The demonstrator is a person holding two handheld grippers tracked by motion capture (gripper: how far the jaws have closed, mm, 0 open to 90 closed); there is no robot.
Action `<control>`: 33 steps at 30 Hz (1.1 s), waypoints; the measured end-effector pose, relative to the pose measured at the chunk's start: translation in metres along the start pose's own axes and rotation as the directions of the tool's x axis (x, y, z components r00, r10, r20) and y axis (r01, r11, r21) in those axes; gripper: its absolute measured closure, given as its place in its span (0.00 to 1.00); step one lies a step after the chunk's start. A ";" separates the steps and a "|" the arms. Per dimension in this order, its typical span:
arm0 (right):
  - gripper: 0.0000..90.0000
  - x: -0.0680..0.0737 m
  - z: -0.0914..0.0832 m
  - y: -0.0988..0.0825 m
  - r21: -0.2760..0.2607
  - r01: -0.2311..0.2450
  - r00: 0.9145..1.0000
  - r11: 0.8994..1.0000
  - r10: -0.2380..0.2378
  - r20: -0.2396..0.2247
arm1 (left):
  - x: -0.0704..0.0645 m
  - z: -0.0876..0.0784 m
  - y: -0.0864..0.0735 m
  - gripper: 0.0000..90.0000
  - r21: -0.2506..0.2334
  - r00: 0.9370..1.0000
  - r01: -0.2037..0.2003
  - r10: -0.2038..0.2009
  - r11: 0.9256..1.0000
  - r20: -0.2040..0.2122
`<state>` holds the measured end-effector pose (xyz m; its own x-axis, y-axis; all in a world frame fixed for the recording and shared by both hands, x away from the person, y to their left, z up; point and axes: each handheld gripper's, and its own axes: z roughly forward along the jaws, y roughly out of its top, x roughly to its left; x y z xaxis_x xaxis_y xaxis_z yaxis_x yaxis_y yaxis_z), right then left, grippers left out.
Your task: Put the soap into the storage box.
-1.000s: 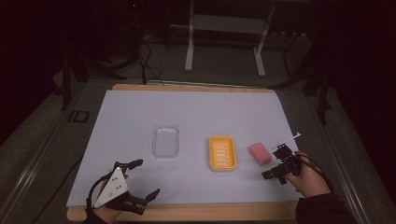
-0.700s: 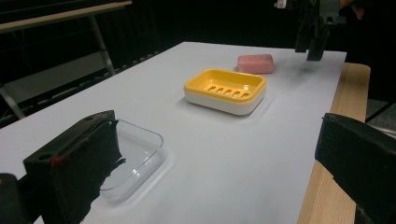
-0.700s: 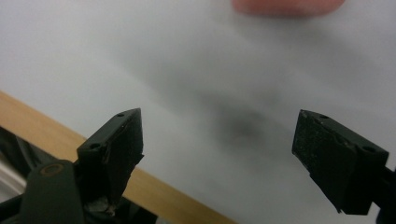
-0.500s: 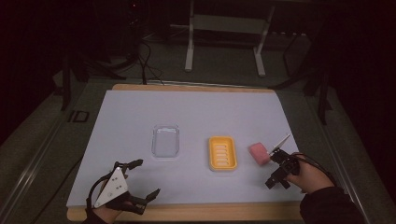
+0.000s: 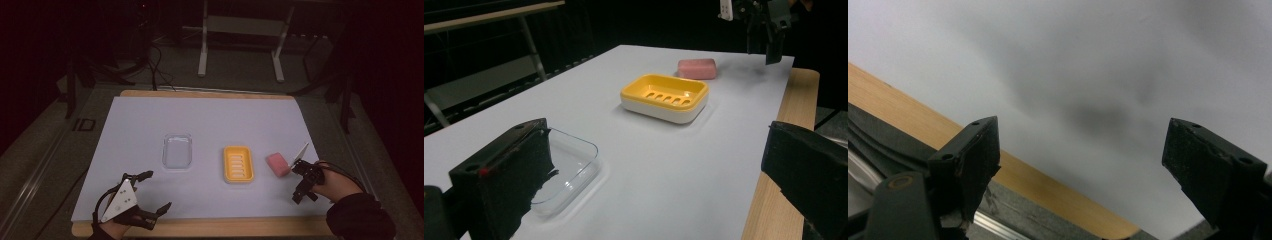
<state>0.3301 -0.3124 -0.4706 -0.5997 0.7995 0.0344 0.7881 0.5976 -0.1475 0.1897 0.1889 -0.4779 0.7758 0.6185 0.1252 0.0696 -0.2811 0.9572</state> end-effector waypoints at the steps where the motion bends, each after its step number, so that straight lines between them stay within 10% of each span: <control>1: 0.16 0.000 0.000 0.000 0.000 0.000 1.000 1.000 0.000 0.000 | 0.000 0.000 0.000 0.01 -0.001 1.000 0.000 0.000 1.000 0.000; 20: 0.13 -0.031 -0.012 0.013 -0.043 -0.026 1.000 0.999 0.026 0.016 | 0.000 0.000 0.000 0.01 0.001 1.000 0.001 -0.001 1.000 0.001; 33: 0.13 -0.024 -0.020 0.035 -0.132 0.032 0.999 0.991 -0.030 0.016 | 0.000 0.000 0.000 0.01 0.000 1.000 0.004 -0.004 1.000 0.004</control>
<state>0.3747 -0.3090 -0.4567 -0.6254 0.7800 0.0230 0.7799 0.6258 -0.0141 0.1898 0.1891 -0.4784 0.7779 0.6167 0.1203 0.0725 -0.2783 0.9578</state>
